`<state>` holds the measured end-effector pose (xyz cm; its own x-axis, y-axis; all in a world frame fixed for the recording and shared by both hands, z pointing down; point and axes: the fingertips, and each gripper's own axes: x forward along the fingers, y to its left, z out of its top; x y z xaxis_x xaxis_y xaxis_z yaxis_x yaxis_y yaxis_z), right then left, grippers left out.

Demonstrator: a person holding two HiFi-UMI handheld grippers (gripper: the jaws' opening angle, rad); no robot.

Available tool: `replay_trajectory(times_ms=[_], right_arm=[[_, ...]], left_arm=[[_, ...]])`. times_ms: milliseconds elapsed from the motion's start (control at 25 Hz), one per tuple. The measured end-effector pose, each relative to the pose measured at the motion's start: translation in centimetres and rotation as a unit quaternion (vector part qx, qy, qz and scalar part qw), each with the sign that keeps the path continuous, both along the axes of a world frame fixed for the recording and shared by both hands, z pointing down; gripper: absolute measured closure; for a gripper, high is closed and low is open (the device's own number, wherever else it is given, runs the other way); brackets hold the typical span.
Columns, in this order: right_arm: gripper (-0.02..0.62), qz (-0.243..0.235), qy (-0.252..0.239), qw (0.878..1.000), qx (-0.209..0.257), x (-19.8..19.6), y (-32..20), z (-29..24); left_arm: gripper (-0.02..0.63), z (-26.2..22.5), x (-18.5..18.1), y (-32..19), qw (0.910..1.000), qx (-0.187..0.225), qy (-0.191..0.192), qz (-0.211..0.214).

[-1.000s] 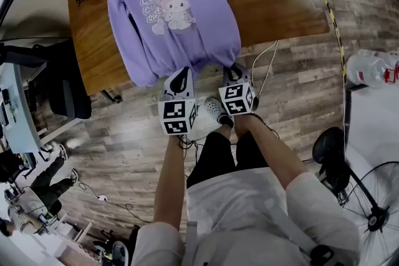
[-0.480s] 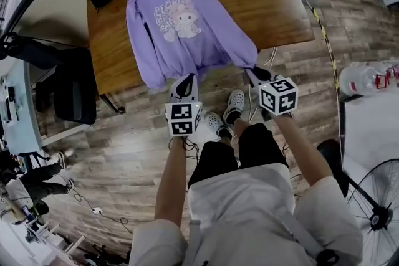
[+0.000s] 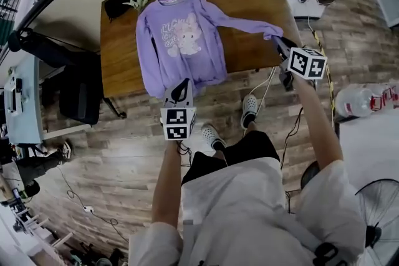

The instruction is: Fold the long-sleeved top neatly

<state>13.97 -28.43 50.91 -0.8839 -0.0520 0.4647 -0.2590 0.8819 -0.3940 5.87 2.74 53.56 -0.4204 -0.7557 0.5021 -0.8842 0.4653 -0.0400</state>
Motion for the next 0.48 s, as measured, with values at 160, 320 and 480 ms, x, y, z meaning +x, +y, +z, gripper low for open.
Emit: replay_trajectory(times_ms=[160,320,480], right_arm=[[0.574,-0.034,0.03,0.997,0.057,-0.7,-6.2,0.1],[0.574,-0.021,0.052,0.997,0.047,-0.8,-13.1,1.8],[0.574,0.008,0.032,0.991,-0.131,-1.1,-17.9,4.5]], left_arm=[[0.583,0.2,-0.7,-3.0,0.9997,-0.01,0.001,-0.02],[0.583,1.1,-1.6,-6.3,0.9991,-0.024,0.012,-0.034],[0.583,1.2,-3.1,-10.1,0.9983,-0.03,0.015,-0.047]])
